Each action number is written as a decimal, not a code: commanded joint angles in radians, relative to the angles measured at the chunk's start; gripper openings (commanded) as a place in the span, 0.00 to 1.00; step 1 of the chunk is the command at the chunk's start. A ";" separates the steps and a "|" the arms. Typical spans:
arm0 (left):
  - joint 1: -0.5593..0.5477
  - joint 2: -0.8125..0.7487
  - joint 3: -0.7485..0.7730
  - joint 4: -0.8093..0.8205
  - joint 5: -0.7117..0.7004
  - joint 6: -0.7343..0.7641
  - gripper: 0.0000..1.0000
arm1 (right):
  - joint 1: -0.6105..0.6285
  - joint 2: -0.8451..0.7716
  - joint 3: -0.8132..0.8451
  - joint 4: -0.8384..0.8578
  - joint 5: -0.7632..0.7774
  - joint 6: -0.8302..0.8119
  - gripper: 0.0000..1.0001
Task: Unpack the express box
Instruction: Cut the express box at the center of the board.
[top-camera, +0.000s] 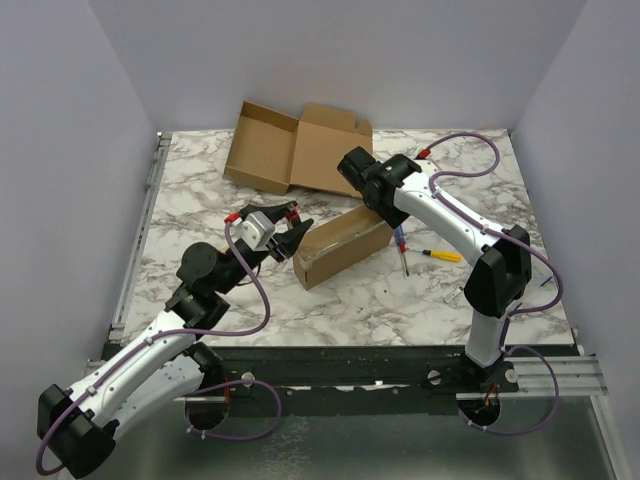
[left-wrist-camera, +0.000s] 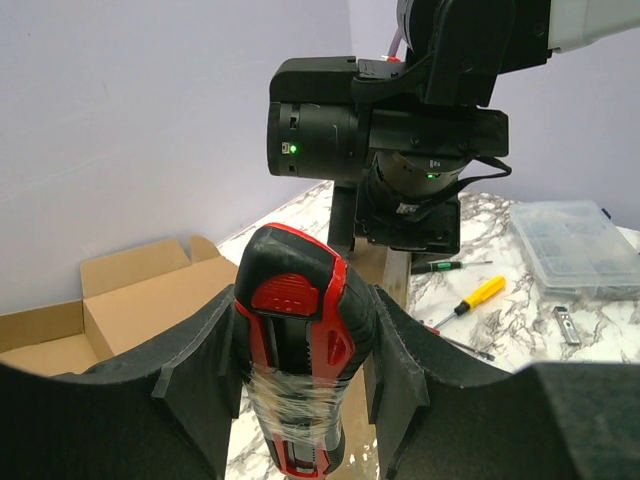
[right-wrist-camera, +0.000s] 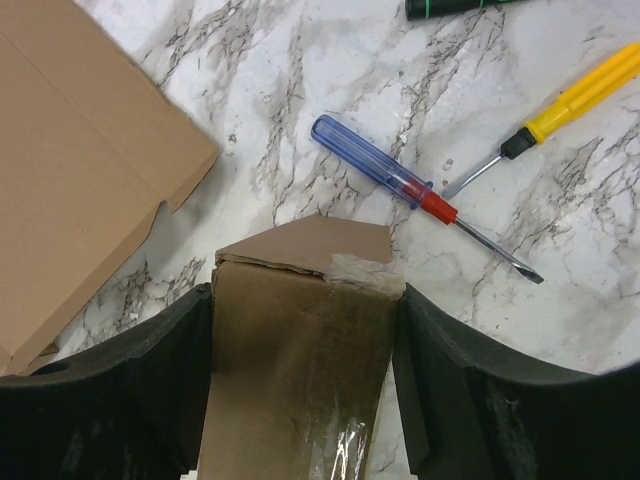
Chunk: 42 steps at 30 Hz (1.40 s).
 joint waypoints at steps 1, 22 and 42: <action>-0.003 0.001 -0.017 0.052 0.043 -0.013 0.00 | -0.003 -0.026 -0.009 0.037 -0.051 0.033 0.55; -0.070 -0.033 -0.063 0.051 0.098 -0.077 0.00 | -0.009 0.032 0.080 -0.121 -0.097 0.234 0.45; -0.145 -0.093 -0.129 0.123 -0.145 -0.175 0.00 | -0.011 0.065 0.128 -0.156 -0.146 0.235 0.65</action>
